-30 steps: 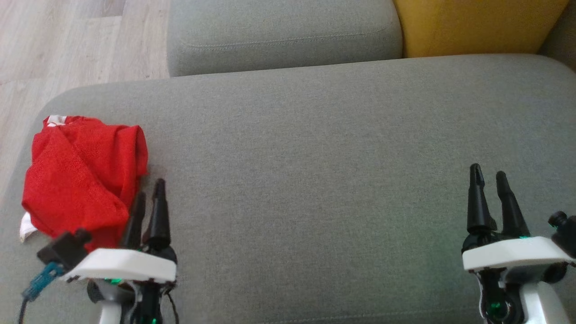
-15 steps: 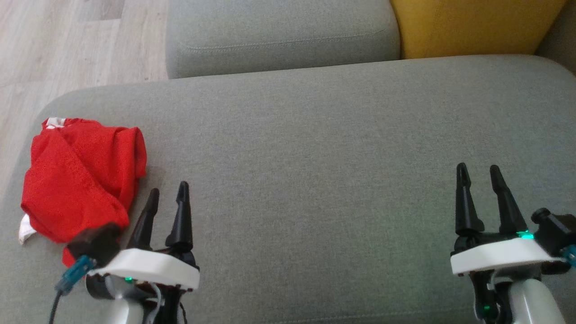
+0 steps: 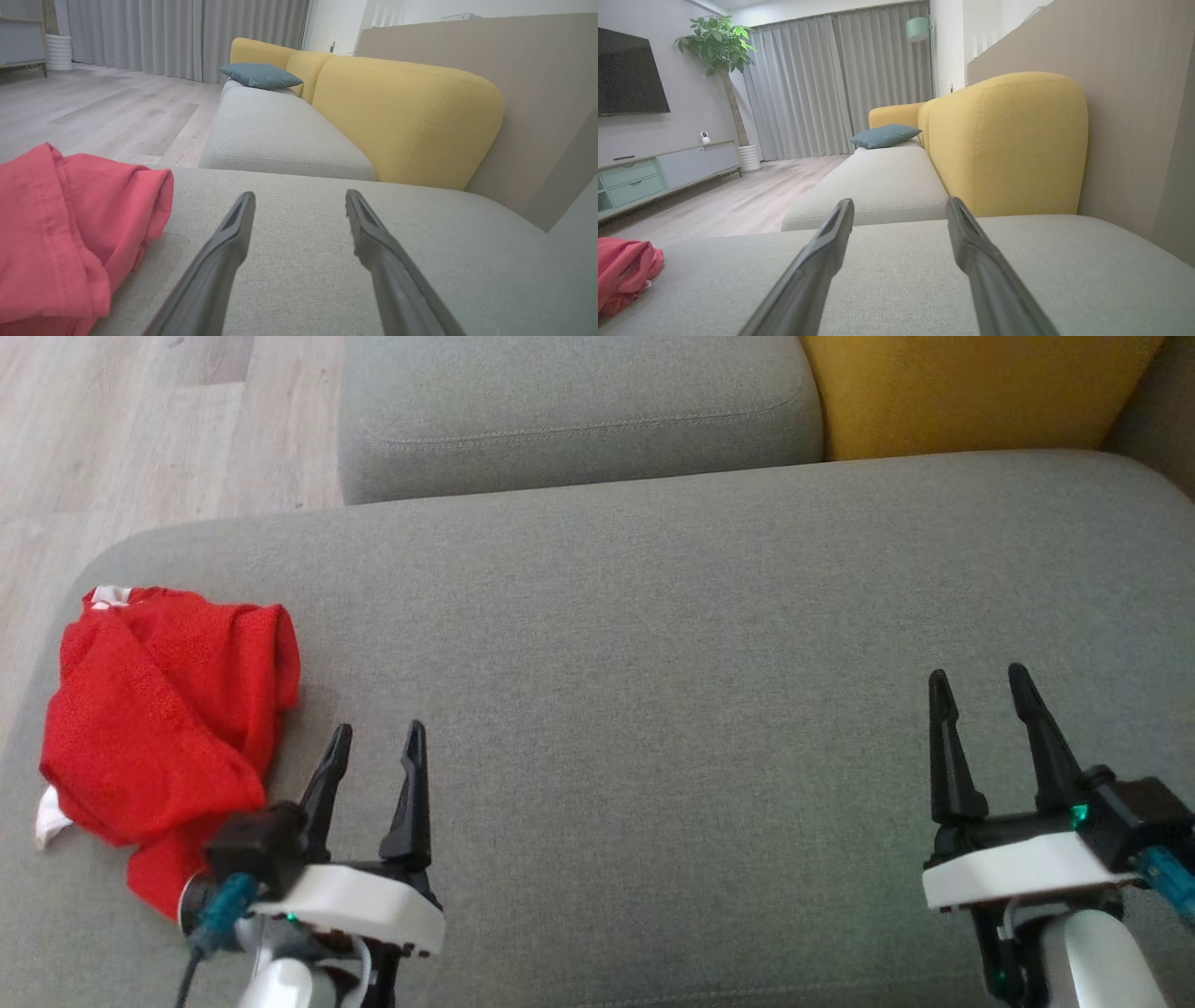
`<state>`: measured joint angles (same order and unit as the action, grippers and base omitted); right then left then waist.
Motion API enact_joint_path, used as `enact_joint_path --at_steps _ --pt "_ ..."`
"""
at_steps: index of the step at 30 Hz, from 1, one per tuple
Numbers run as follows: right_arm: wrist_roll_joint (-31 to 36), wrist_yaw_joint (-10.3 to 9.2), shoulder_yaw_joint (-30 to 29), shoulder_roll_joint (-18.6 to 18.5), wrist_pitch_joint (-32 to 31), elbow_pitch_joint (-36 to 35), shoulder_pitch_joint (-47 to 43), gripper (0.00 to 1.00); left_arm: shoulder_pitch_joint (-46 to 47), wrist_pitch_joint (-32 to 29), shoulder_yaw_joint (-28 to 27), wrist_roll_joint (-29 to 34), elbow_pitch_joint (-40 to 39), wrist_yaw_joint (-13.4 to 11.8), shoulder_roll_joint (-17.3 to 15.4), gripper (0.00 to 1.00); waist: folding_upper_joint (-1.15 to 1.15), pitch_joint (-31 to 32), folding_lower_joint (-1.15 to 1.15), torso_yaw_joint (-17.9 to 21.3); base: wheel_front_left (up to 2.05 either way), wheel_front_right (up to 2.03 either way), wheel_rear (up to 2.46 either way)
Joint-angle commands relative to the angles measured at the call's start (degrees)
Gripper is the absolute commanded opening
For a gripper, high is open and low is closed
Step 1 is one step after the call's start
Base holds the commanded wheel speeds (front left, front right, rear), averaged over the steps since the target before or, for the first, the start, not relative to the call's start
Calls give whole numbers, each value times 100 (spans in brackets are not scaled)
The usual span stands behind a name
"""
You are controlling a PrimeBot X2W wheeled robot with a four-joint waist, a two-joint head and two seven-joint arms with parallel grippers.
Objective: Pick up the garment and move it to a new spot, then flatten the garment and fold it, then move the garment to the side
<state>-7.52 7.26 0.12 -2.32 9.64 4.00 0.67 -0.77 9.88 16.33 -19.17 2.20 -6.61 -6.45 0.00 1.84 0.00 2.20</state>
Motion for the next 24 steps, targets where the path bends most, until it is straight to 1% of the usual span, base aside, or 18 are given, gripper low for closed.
enact_joint_path --at_steps 1,3,11,14,19,24 --pt "257 19 155 -47 106 -270 264 100 361 85 -56 258 -221 -75 -124 100 0 6 0 3 0 0 0" --pt "327 19 162 -47 123 -278 261 100 365 102 -6 343 -218 -108 -153 100 0 8 0 5 0 0 0" --pt "900 21 283 -50 258 -316 248 100 432 236 364 955 -210 -417 -345 100 0 19 0 25 0 0 0" --pt "1037 21 300 -51 308 -323 245 100 437 286 417 1032 -247 -526 -339 100 0 14 0 22 0 0 0" --pt "987 22 245 -52 393 -250 205 100 404 370 539 1258 -214 -529 -410 100 0 18 0 6 0 0 0" --pt "1058 23 262 -54 477 -205 182 100 358 453 538 1465 -236 -571 -387 100 0 22 0 -5 0 0 0"
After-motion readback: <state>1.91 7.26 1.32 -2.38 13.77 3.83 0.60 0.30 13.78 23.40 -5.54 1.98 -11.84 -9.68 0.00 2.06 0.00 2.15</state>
